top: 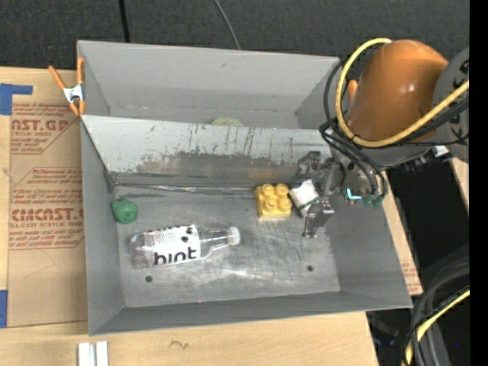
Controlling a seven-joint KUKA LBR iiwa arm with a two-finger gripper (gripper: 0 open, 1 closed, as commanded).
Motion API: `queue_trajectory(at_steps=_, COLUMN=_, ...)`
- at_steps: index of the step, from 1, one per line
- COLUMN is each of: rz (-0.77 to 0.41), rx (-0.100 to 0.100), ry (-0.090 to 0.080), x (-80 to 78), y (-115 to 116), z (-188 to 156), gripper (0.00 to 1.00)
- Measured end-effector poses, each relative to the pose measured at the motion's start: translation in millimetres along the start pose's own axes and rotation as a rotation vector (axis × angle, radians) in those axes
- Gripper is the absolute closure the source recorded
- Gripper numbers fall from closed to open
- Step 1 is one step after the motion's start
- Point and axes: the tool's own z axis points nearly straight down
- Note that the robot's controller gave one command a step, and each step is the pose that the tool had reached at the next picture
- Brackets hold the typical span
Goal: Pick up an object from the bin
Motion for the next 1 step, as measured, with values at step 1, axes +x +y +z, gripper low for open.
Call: queue_trajectory(at_steps=1, rz=0.000, rx=0.001, ry=-0.008, x=-1.5, y=-0.1, z=-3.8, gripper=0.00)
